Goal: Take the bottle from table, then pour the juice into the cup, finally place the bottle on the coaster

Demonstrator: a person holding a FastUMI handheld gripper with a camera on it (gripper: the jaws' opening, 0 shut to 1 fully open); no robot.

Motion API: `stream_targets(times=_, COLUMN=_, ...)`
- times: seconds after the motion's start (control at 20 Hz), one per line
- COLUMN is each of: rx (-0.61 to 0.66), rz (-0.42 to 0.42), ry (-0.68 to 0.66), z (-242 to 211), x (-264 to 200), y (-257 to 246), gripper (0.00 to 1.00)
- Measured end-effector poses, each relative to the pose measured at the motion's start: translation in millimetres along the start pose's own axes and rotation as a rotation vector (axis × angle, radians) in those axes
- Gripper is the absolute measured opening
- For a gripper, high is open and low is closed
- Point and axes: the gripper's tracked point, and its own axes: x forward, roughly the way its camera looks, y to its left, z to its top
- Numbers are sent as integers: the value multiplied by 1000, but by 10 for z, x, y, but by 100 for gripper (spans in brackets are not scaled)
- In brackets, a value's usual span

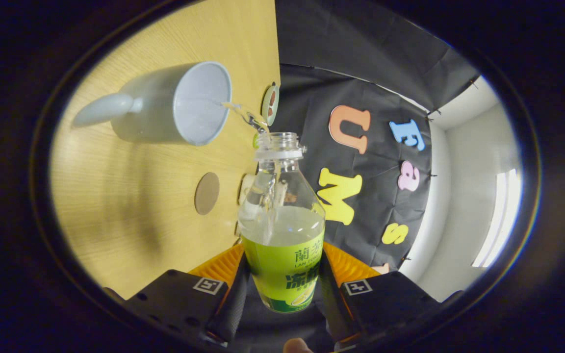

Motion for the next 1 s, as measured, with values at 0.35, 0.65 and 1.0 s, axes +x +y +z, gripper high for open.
stream_targets(times=0.35, rx=-27, rz=-19, ry=2, z=2, x=-8, y=-106, gripper=74)
stream_targets(times=0.65, rx=-42, rz=-38, ry=-9, z=56, x=-34, y=-203, gripper=74)
stream_targets(times=1.0, rx=-62, rz=-53, ry=-10, z=57, x=-31, y=-244, gripper=74)
